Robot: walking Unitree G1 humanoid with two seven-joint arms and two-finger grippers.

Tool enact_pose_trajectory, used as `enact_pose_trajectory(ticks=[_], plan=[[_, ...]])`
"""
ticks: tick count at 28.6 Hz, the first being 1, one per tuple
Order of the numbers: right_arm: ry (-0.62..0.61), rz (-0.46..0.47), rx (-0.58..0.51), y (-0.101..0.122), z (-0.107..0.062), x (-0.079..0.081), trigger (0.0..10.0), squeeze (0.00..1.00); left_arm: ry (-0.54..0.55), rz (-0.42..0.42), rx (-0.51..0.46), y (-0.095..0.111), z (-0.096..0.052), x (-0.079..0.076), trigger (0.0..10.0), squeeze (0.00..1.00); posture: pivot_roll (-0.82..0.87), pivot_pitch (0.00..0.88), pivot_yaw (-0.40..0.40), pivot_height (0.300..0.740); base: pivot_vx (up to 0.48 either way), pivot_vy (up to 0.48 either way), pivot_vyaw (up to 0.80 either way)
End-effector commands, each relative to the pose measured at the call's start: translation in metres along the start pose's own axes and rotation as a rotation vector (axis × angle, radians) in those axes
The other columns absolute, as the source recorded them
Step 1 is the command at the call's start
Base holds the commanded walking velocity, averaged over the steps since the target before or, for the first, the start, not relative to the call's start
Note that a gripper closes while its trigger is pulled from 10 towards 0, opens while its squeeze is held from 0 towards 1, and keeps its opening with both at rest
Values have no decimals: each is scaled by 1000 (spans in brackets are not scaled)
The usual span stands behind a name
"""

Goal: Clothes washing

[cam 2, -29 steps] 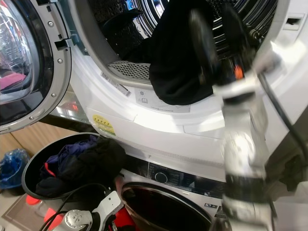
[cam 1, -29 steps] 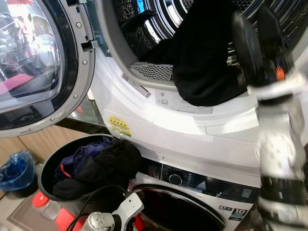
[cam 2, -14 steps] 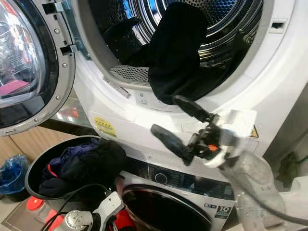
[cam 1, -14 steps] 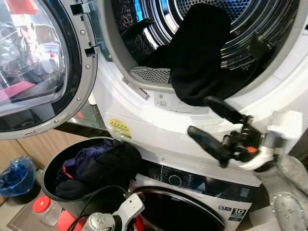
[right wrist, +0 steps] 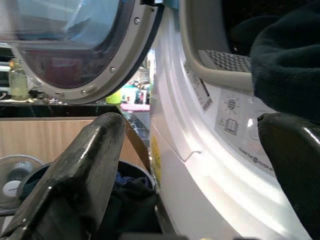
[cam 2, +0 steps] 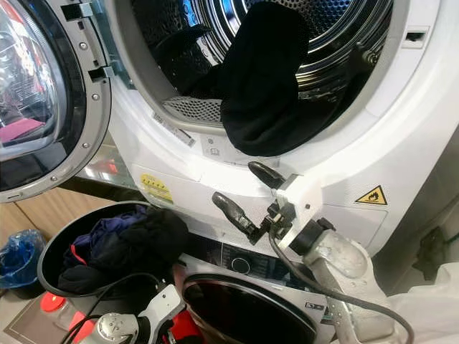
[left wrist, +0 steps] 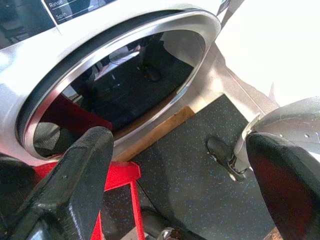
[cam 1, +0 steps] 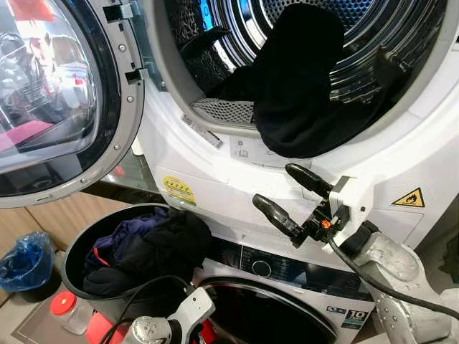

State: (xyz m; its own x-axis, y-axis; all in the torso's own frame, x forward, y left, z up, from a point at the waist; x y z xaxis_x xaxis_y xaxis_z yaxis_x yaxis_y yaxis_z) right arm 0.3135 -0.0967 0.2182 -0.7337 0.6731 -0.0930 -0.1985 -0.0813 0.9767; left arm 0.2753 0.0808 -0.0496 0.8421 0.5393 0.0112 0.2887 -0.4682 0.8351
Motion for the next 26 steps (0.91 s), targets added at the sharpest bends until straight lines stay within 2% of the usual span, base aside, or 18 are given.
enact_pose_trajectory(ticks=[1,6,15,17,19,21,26], plan=[[-46,-27,12,0,5,-5,10000,0,19,-7,7,-2,-3,5,10000,0,-44,4,106,740,0,0,0],[-171,-38,7,1,11,-24,10000,0,20,-7,5,-2,-3,5,10000,0,-42,5,103,740,0,0,0],[-241,-44,-29,10,18,-33,10000,0,25,-11,4,-1,-2,5,10000,0,-37,1,100,740,0,0,0],[-263,-39,-100,24,19,-36,10000,0,28,-14,3,-1,-2,6,10000,0,-37,1,100,740,0,0,0],[-264,-29,-124,28,19,-37,10000,0,29,-15,2,-1,-2,5,10000,0,-38,1,100,740,0,0,0],[-256,-6,-225,48,16,-38,10000,0,30,-17,2,-1,-2,5,10000,0,-40,1,100,740,0,0,0],[-265,-1,-308,64,17,-41,10000,0,30,-18,0,-1,-2,5,10000,0,-39,0,99,740,0,0,0]])
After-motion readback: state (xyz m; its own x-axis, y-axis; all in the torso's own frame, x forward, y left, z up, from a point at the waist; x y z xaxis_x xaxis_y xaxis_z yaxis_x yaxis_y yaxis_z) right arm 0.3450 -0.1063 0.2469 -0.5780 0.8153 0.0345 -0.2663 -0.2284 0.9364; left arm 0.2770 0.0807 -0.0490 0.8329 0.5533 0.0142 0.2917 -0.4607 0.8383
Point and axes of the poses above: a point about 5 cm out from each wrist's last joint towards the gripper, its own z axis pointing out of the wrist towards the gripper, its own y axis along the axis of the wrist's last joint, x = y × z, the point moved 5 cm from there along z, pointing out of the wrist towards the gripper, and after that the axes turned 5 degrees about z, right-handed, at the moved point
